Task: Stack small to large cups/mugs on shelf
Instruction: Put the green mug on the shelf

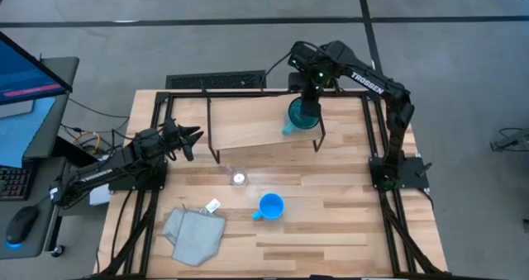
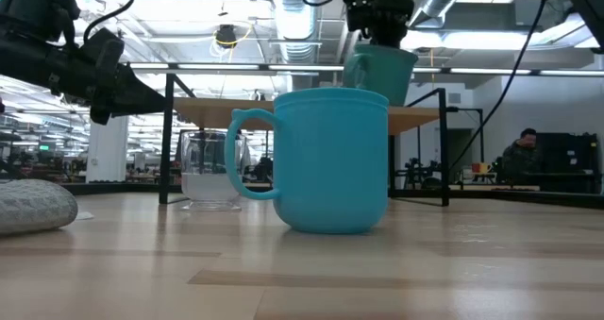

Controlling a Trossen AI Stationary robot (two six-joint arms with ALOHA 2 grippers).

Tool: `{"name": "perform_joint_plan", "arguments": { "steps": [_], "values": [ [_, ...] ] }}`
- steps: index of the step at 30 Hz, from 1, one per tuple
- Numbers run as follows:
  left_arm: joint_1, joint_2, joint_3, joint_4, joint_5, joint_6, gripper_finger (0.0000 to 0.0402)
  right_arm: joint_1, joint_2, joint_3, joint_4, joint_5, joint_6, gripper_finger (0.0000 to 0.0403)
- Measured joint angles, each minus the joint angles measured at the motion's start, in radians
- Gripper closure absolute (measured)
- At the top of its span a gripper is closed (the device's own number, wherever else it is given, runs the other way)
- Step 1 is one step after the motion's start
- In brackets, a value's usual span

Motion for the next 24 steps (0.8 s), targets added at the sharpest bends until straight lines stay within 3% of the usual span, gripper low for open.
{"name": "perform_joint_plan", "arguments": {
  "steps": [24],
  "values": [
    [0.000, 0.000, 0.000, 0.000, 0.000, 0.048, 0.0283, -0.001, 0.014, -0.001, 0.008, 0.028, 0.023, 0.0365]
  ]
}}
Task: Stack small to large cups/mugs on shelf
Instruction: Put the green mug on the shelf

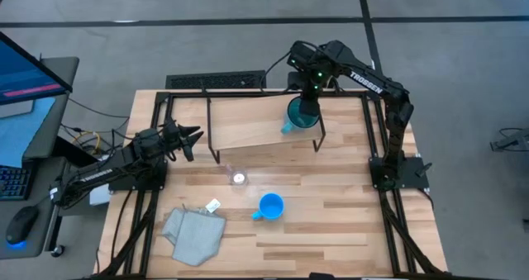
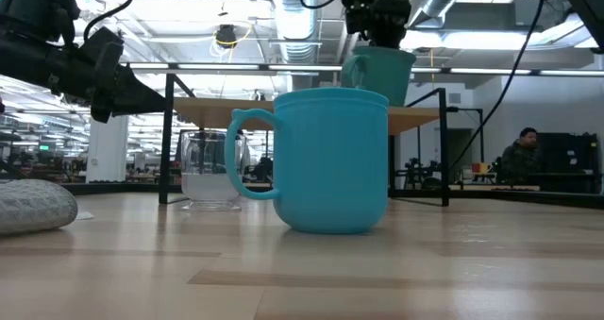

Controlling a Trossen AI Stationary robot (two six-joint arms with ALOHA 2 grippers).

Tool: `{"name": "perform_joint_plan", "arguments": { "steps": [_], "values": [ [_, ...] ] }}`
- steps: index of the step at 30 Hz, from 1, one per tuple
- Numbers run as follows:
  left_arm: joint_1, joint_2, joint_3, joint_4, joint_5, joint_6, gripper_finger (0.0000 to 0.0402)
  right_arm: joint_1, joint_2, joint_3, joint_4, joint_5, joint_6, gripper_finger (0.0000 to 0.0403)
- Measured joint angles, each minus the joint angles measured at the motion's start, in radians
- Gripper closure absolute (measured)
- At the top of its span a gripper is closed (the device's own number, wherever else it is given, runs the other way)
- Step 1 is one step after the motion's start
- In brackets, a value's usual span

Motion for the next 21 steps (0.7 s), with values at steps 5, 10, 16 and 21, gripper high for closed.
{"name": "perform_joint_plan", "arguments": {
  "steps": [5, 10, 16, 21],
  "values": [
    [0.000, 0.000, 0.000, 0.000, 0.000, 0.005, 0.0283, 0.000, 0.001, -0.001, 0.000, 0.006, 0.000, 0.0363],
    [0.000, 0.000, 0.000, 0.000, 0.000, 0.018, 0.0283, 0.000, 0.001, -0.001, 0.000, 0.010, 0.000, 0.0363],
    [0.000, 0.000, 0.000, 0.000, 0.000, 0.028, 0.0283, 0.000, 0.002, -0.002, -0.001, 0.014, -0.001, 0.0360],
    [0.000, 0.000, 0.000, 0.000, 0.000, 0.040, 0.0283, 0.000, 0.003, -0.003, 0.000, 0.023, -0.002, 0.0354]
  ]
}}
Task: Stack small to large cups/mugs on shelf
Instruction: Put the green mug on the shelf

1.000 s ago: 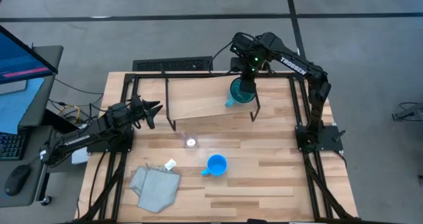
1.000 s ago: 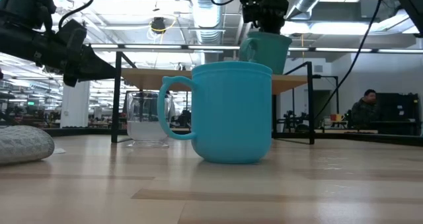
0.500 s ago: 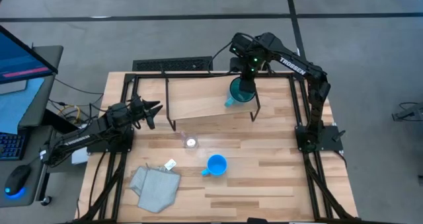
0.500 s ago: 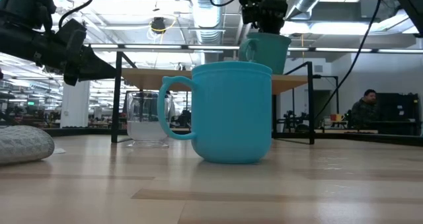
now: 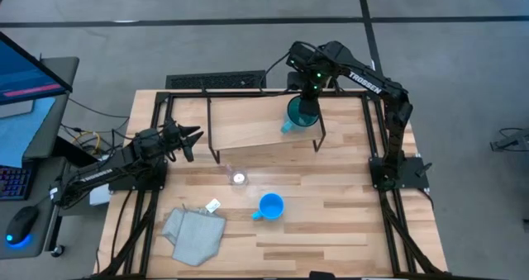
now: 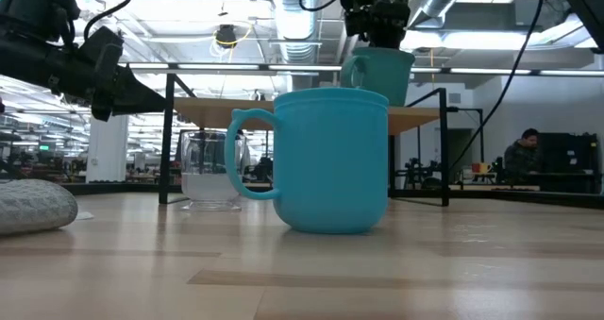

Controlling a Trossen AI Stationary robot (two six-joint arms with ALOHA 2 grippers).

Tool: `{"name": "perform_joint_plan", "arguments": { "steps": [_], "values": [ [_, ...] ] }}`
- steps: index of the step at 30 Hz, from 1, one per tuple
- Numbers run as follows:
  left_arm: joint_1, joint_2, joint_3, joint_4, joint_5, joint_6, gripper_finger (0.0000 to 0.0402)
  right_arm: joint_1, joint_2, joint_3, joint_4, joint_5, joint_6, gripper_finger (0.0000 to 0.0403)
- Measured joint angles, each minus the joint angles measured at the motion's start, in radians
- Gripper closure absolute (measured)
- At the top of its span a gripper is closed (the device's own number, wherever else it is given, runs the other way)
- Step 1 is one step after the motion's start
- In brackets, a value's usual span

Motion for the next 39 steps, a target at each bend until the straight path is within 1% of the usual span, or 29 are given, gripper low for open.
{"name": "perform_joint_plan", "arguments": {
  "steps": [16, 24, 31, 39],
  "values": [
    [0.000, 0.000, 0.000, 0.000, 0.000, 0.001, 0.0283, 0.001, 0.000, -0.001, 0.018, 0.011, -0.004, 0.0353],
    [0.000, 0.000, 0.000, 0.000, 0.000, 0.042, 0.0283, 0.003, 0.002, -0.002, 0.025, 0.018, -0.004, 0.0340],
    [0.000, 0.000, 0.000, 0.000, 0.000, 0.043, 0.0283, 0.005, 0.002, -0.002, 0.028, 0.018, -0.003, 0.0338],
    [0.000, 0.000, 0.000, 0.000, 0.001, 0.050, 0.0283, 0.026, 0.037, 0.002, 0.056, 0.058, -0.003, 0.0329]
  ]
}}
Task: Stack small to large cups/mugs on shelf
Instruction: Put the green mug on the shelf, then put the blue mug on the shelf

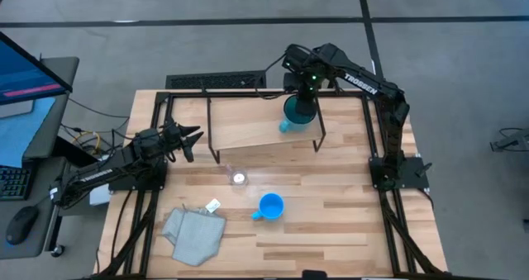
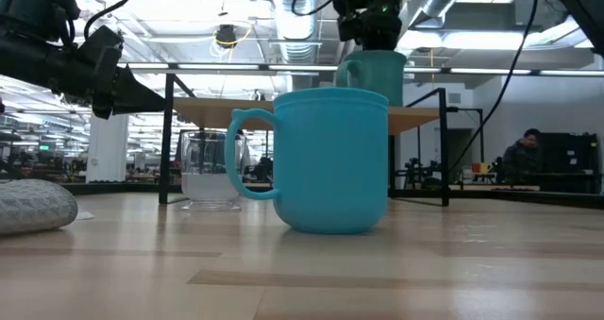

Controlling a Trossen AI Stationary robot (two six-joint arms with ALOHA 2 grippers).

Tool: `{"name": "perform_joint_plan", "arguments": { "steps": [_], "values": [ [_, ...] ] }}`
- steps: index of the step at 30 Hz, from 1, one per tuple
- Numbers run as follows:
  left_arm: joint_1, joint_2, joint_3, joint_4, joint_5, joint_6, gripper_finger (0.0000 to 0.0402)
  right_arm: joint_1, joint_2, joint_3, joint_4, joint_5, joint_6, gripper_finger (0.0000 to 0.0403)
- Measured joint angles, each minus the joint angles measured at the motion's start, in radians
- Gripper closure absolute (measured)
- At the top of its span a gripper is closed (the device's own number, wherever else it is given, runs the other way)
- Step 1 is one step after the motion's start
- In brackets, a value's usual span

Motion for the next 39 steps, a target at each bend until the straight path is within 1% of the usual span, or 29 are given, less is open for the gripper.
{"name": "perform_joint_plan", "arguments": {
  "steps": [4, 14, 19, 23, 33, 36, 39],
  "values": [
    [0.000, 0.000, 0.000, 0.000, 0.002, 0.000, 0.0283, 0.000, 0.013, -0.002, -0.007, 0.004, 0.000, 0.0306],
    [0.000, 0.000, 0.000, 0.000, 0.002, 0.002, 0.0283, 0.001, 0.012, 0.001, -0.015, 0.013, 0.001, 0.0223],
    [0.000, 0.000, 0.000, 0.000, 0.002, 0.003, 0.0283, 0.001, 0.010, 0.036, -0.015, 0.015, 0.000, 0.0198],
    [0.000, 0.000, 0.000, 0.000, 0.002, 0.003, 0.0283, 0.001, 0.009, 0.086, -0.022, 0.015, 0.000, 0.0191],
    [0.000, 0.000, 0.000, 0.000, 0.001, 0.002, 0.0283, 0.003, 0.007, 0.245, -0.024, 0.015, 0.000, 0.0195],
    [0.000, 0.000, 0.000, 0.000, 0.001, 0.001, 0.0283, 0.014, -0.024, 0.241, 0.002, 0.016, 0.000, 0.0196],
    [0.000, 0.000, 0.000, 0.000, 0.001, -0.001, 0.0283, 0.027, -0.062, 0.250, -0.015, 0.015, 0.005, 0.0197]
  ]
}}
